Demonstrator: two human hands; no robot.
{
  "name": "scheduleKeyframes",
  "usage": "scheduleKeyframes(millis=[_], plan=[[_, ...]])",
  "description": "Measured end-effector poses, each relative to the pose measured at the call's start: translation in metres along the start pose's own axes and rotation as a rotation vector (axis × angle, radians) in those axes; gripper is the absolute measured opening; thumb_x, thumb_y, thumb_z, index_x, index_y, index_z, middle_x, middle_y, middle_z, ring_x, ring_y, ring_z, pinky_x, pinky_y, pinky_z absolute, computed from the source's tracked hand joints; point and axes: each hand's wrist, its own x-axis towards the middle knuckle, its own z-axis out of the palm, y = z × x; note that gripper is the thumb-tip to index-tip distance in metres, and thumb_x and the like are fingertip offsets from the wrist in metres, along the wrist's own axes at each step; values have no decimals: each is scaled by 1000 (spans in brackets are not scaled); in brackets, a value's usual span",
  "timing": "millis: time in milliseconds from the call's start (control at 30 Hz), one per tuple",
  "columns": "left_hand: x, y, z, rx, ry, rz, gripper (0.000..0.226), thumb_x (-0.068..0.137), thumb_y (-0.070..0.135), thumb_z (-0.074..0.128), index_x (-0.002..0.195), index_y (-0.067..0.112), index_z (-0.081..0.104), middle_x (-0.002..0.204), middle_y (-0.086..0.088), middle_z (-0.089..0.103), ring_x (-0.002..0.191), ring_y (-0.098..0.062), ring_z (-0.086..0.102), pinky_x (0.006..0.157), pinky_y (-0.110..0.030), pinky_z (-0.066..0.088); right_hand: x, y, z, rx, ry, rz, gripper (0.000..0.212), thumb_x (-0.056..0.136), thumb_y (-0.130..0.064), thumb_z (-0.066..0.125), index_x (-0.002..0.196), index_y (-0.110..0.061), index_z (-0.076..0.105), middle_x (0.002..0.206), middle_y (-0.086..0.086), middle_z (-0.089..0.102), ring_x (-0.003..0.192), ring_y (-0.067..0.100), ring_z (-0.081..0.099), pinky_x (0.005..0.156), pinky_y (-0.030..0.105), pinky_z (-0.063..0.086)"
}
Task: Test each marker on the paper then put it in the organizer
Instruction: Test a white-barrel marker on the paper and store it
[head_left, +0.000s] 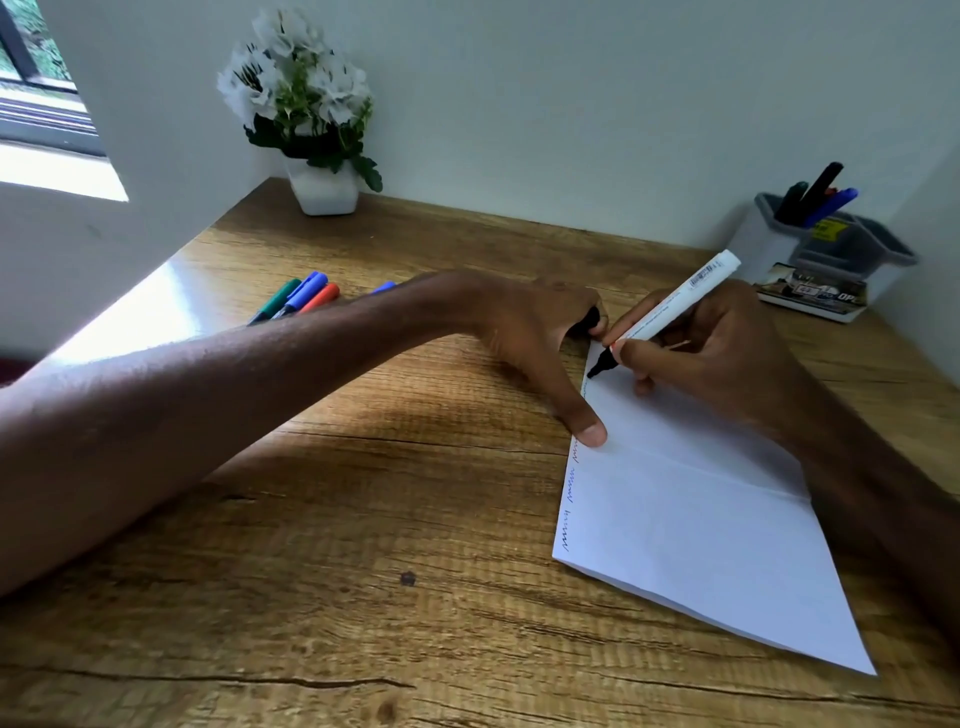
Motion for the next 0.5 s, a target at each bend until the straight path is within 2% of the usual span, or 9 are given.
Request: scheduleKeyframes(millis=[100, 167, 233, 267, 400, 500], plan=[[-1, 1, 0, -2, -36, -21, 94, 60, 63, 89, 134, 26, 45, 129, 16, 53, 117, -5, 52, 99, -27, 48, 0, 0, 1, 5, 2, 3, 14, 84, 8, 74, 90, -5, 77, 80, 6, 77, 54, 20, 69, 53, 24, 58], [-1, -2, 2, 36, -41, -83, 121, 48, 76, 87, 147, 27, 38, 145, 8, 49, 132, -16, 49, 113, -40, 42, 0, -1, 0, 2, 2, 11, 16, 84, 8, 74, 89, -6, 77, 79, 4, 77, 54, 15, 68, 53, 23, 58], [-1, -4, 6, 88, -6, -167, 155, 28, 92, 76, 159, 28, 24, 162, -3, 33, 149, -26, 33, 121, -43, 31, 0, 0, -1, -8, 7, 22, 16, 84, 8, 74, 88, -7, 78, 78, 3, 77, 54, 15, 70, 53, 24, 59], [-1, -5, 7, 96, 1, -182, 163, 21, 96, 71, 161, 28, 21, 165, -5, 29, 151, -27, 28, 121, -44, 28, 1, 1, -1, -16, 10, 26, 16, 84, 7, 74, 88, -8, 78, 78, 3, 78, 55, 17, 71, 54, 25, 60], [1, -7, 9, 112, 13, -192, 167, 17, 99, 66, 162, 31, 17, 167, -4, 25, 153, -27, 26, 121, -44, 28, 1, 2, -1, -53, 18, 38, 12, 85, 0, 77, 92, -11, 79, 78, -3, 79, 56, 22, 73, 56, 31, 62], [2, -7, 9, 124, 12, -191, 166, 20, 98, 70, 162, 29, 18, 166, -6, 26, 153, -29, 26, 122, -46, 27, 1, 1, -1, -57, 21, 51, 11, 85, 0, 76, 92, -8, 79, 79, -3, 79, 55, 18, 73, 54, 28, 60]])
